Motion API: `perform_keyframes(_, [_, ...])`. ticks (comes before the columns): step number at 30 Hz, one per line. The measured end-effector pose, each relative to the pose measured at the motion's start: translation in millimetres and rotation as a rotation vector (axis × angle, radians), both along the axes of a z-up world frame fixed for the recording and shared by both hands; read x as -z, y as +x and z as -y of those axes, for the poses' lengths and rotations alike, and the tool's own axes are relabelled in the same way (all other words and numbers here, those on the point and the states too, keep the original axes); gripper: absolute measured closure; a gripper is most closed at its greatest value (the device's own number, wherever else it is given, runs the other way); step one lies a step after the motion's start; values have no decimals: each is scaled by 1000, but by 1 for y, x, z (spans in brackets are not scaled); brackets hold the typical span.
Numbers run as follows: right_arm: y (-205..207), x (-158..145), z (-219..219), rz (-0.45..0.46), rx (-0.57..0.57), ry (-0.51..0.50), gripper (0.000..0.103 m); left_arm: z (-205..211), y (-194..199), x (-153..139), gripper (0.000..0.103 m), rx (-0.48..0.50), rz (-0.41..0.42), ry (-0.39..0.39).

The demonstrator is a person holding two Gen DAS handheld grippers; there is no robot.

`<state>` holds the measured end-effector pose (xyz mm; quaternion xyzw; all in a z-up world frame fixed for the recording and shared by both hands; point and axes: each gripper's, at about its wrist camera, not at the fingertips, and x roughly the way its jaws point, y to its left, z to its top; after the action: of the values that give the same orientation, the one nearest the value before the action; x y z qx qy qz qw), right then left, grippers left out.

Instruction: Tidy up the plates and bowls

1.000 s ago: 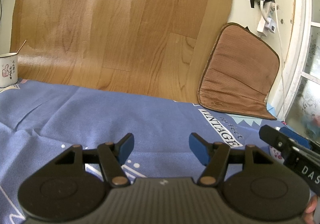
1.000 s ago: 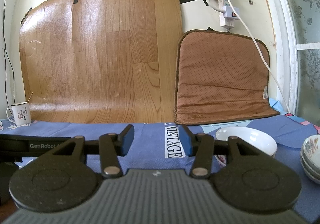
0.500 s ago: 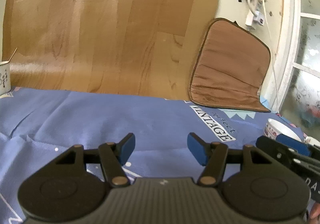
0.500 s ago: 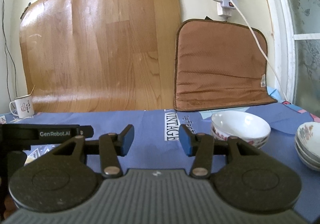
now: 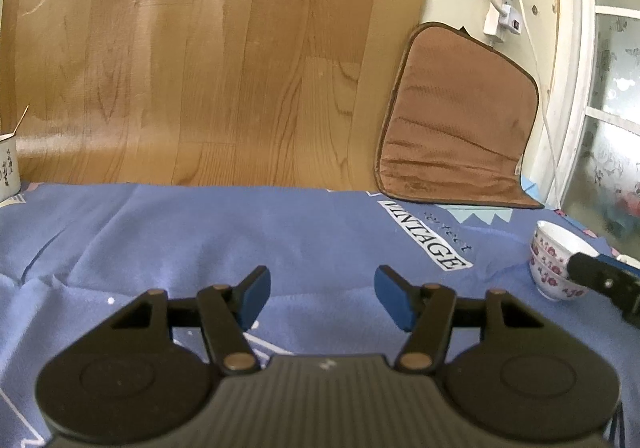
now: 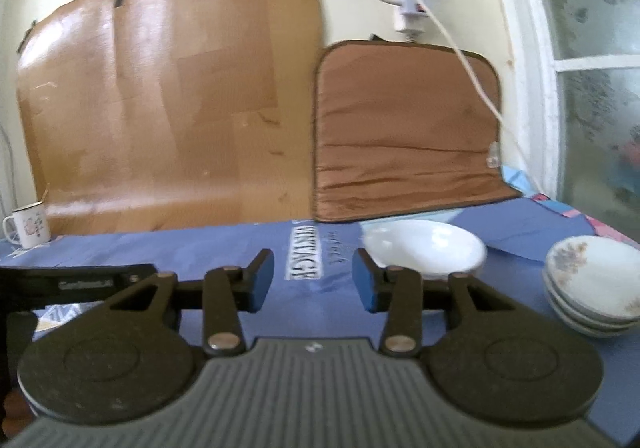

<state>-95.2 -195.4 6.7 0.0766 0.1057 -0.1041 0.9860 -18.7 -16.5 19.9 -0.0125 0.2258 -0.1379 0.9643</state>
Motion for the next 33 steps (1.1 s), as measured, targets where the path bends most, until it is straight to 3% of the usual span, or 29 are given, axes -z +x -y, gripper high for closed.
perform_keyframes(15, [-9, 9, 34, 6, 135, 21, 57, 9, 7, 4, 44, -17, -49, 68])
perform_keyframes(33, [-5, 9, 35, -6, 119, 43, 55, 9, 11, 6, 43, -31, -80, 80])
